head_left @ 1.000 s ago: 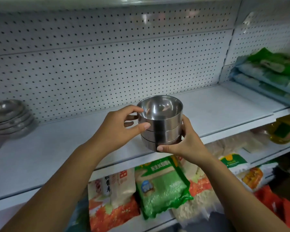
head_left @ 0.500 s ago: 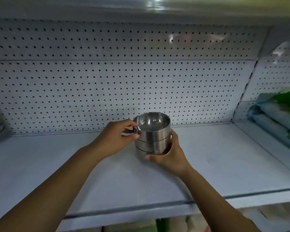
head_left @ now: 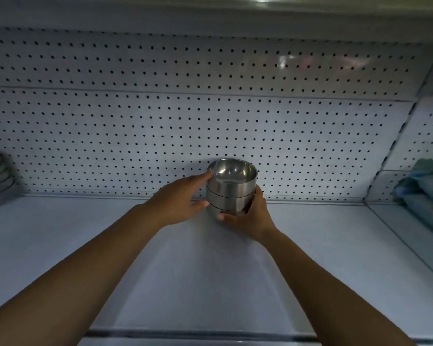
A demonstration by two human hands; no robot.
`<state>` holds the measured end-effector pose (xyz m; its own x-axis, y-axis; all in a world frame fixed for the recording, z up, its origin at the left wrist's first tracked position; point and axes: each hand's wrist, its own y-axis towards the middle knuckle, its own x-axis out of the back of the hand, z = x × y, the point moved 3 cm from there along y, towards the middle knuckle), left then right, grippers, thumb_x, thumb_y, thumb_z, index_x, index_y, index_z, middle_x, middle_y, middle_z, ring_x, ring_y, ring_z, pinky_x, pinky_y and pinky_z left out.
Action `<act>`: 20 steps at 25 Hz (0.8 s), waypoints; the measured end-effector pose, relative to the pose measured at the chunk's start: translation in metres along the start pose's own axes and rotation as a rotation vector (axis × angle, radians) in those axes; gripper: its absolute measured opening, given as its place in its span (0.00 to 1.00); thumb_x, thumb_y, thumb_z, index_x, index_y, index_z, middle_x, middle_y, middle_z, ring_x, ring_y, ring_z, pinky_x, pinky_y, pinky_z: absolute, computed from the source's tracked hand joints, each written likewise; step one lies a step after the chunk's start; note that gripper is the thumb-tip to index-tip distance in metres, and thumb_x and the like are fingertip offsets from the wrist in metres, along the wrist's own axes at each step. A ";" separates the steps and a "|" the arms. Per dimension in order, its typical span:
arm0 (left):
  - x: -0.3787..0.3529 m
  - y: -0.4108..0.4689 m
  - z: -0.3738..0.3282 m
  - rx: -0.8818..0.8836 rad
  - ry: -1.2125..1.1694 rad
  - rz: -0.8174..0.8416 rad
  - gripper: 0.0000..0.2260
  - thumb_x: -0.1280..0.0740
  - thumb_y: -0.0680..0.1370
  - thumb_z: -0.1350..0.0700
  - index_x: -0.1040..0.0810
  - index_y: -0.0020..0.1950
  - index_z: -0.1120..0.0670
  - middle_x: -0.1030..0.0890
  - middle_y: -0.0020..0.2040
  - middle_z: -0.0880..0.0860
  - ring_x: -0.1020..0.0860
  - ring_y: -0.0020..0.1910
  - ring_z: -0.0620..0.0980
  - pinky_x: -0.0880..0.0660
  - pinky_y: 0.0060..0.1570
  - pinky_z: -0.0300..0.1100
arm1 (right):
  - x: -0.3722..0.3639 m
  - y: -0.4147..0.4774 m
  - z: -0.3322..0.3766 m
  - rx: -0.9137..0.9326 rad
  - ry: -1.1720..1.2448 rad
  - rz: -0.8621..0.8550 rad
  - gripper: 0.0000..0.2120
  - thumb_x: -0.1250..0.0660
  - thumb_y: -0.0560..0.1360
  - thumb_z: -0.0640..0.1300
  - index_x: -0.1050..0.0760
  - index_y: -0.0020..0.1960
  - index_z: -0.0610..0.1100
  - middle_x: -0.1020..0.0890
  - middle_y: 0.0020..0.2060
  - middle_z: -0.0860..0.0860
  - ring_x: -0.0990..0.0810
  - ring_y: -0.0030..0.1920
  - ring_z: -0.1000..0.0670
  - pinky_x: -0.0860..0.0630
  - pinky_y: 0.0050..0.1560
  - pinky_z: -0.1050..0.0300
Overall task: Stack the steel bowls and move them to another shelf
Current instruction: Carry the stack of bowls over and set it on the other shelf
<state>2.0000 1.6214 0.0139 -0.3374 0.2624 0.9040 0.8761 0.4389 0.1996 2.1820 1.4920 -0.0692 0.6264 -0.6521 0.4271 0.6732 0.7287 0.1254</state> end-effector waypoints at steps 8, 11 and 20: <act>-0.005 -0.008 -0.001 0.008 0.070 0.011 0.33 0.37 0.84 0.51 0.53 0.83 0.38 0.38 0.81 0.47 0.34 0.77 0.50 0.32 0.72 0.48 | 0.005 0.005 0.013 -0.059 -0.092 0.085 0.66 0.15 0.66 0.50 0.63 0.83 0.49 0.31 0.78 0.46 0.29 0.75 0.41 0.30 0.67 0.49; -0.005 -0.015 -0.004 0.005 0.062 -0.011 0.34 0.34 0.83 0.49 0.50 0.83 0.40 0.38 0.81 0.47 0.34 0.77 0.50 0.32 0.72 0.49 | 0.011 -0.014 0.017 -0.070 -0.118 0.086 0.56 0.18 0.70 0.47 0.54 0.83 0.47 0.29 0.77 0.47 0.28 0.74 0.42 0.31 0.65 0.54; -0.014 -0.139 0.019 0.257 -0.091 -0.128 0.30 0.33 0.80 0.44 0.38 0.81 0.44 0.34 0.78 0.43 0.35 0.76 0.44 0.39 0.73 0.39 | 0.001 -0.117 0.029 0.016 -0.327 0.133 0.40 0.25 0.75 0.58 0.40 0.81 0.53 0.33 0.79 0.53 0.34 0.78 0.48 0.35 0.74 0.53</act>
<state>1.8765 1.5730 -0.0342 -0.4788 0.2620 0.8379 0.7128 0.6732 0.1967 2.0921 1.4124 -0.0578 0.5471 -0.4516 0.7048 0.5864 0.8076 0.0623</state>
